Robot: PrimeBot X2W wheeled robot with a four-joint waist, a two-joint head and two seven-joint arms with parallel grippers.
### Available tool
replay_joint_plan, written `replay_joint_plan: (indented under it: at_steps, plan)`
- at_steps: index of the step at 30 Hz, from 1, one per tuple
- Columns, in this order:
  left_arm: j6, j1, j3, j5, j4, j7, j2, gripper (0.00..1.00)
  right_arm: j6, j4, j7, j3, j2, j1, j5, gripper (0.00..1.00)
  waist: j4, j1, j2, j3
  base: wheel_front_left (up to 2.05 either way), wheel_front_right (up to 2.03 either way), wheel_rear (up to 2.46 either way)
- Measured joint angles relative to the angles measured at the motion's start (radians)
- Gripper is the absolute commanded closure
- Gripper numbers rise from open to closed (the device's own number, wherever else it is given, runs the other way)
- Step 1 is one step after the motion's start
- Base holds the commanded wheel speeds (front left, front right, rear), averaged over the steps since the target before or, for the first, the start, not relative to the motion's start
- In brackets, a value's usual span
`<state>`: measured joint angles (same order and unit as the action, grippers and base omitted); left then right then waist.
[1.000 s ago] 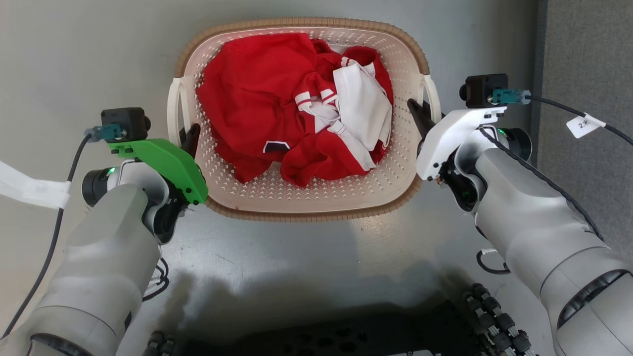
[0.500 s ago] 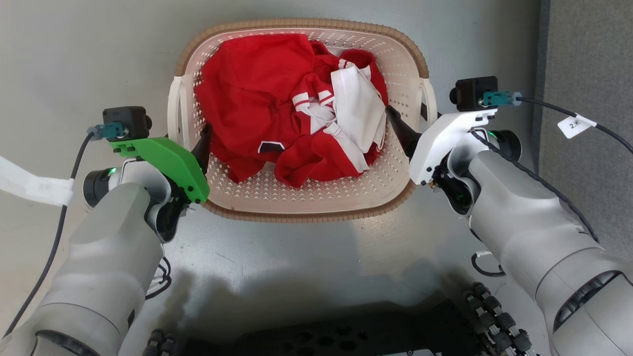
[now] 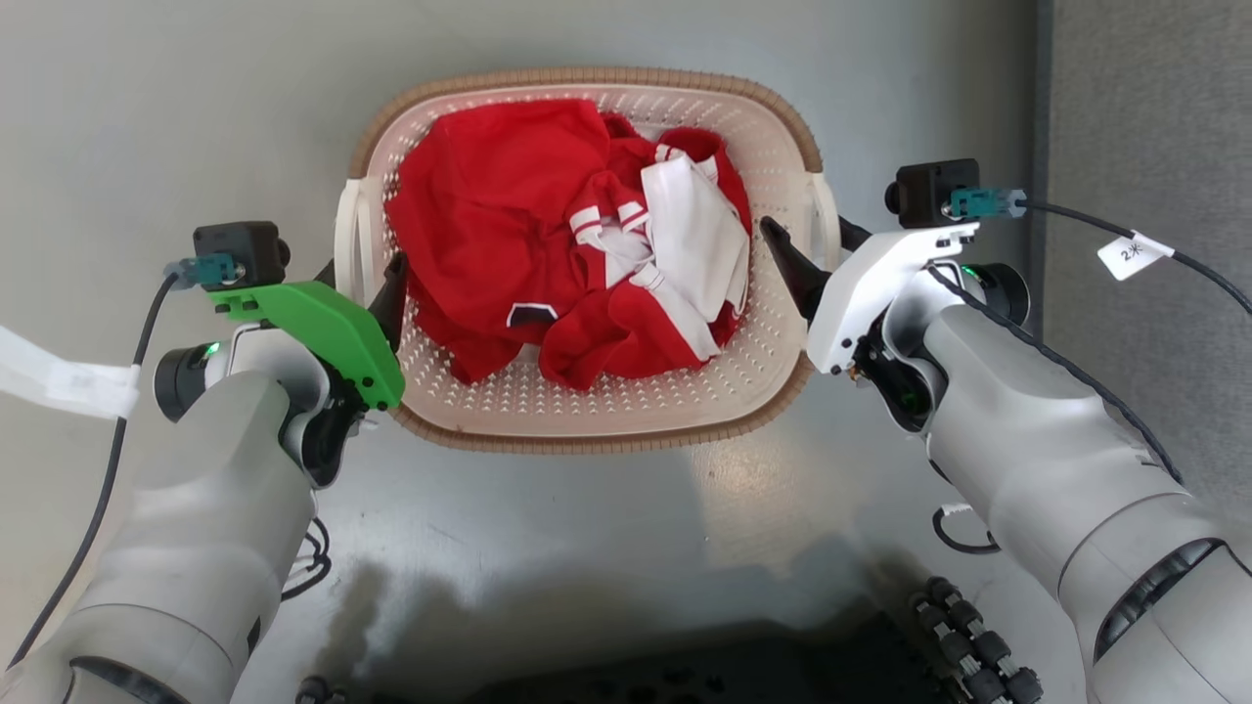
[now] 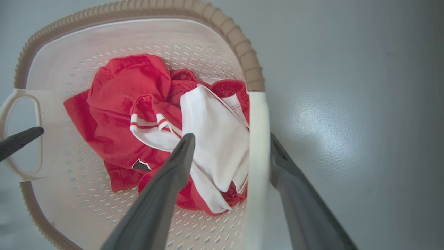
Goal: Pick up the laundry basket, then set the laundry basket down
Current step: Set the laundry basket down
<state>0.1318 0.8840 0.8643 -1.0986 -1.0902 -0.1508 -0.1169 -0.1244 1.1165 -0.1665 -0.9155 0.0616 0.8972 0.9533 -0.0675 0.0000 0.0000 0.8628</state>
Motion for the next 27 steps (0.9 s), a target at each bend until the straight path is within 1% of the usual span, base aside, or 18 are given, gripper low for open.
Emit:
replay_joint_plan:
  at_steps: [5, 11, 27]
  plan:
    - [0.0, -0.013, 0.003, -0.005, -0.008, -0.006, -0.005, 0.0, 0.0, 0.008, -0.002, -0.003, 0.0, -0.009, 0.009, 0.0, -0.005, 0.0, 0.0, -0.029, 0.0, 0.0, 0.0]
    - [0.0, -0.063, 0.008, -0.008, -0.023, -0.024, -0.005, 0.0, 0.0, 0.03, -0.014, -0.005, -0.001, -0.047, 0.024, 0.0, -0.014, 0.0, 0.0, -0.095, 0.0, 0.0, 0.0]
    - [0.0, -0.155, 0.031, -0.016, 0.0, -0.074, -0.007, 0.0, 0.0, 0.05, -0.061, -0.002, -0.002, -0.12, 0.042, 0.0, -0.021, -0.0001, 0.0, -0.299, 0.0, 0.0, 0.0]
